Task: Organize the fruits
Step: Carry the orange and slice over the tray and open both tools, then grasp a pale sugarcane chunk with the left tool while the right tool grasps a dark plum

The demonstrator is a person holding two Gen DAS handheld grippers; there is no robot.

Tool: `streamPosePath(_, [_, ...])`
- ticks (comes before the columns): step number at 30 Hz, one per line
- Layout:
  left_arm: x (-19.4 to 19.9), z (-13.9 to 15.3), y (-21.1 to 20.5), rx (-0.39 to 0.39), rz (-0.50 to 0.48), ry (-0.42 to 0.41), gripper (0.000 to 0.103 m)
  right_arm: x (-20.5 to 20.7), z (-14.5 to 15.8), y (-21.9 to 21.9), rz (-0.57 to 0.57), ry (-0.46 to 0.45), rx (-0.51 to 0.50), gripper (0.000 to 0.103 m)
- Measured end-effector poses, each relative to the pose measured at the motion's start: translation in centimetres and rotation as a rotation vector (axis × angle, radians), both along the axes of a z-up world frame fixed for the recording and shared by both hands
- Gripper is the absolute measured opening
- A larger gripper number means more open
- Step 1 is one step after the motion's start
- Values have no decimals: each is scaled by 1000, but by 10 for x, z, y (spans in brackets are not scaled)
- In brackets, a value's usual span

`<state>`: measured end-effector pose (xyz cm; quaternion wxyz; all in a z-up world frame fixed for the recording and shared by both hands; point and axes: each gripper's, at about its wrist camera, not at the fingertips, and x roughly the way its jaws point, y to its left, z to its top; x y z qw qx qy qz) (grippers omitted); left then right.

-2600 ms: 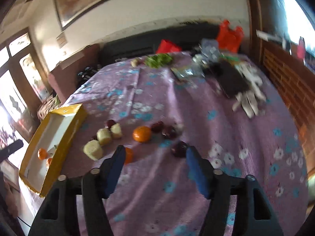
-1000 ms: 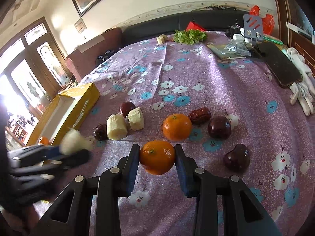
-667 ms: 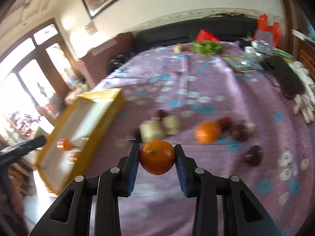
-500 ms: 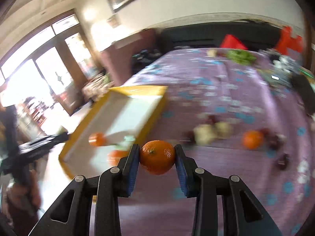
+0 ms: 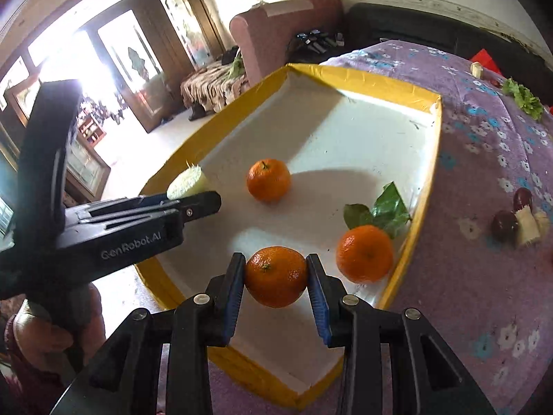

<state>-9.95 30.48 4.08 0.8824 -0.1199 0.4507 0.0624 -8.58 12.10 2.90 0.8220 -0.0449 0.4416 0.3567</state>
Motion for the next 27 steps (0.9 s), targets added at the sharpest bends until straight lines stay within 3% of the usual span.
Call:
streamPosePath(4, [-6,13,1,0,12,-29,64,-3,0,5,-1,-43,-29,41])
streamPosePath(10, [-22,46,4,-11,68,-105,74,-12,18,-5,-7,-91,17,52])
streamPosePath(15, [-42,77,-12,14,49,-241,80,-20,33,-38,-63,-117,72,60])
streamPosePath(18, [-54,97,-31,49,23,-350,90,-27,36,-70,-125,-133,88,60])
streamPosePath(19, [-57,102,-37,69,22,-375,102,-27,38,-86,-162,-143,90,61])
streamPosePath(21, [-61,113,-52,124,42,-410,103,-30,40,-115,-232,-159,102,66])
streamPosePath(27, [-45,104,-96,82,-82,-339,103,-24,37,-225,-474,-145,104,70])
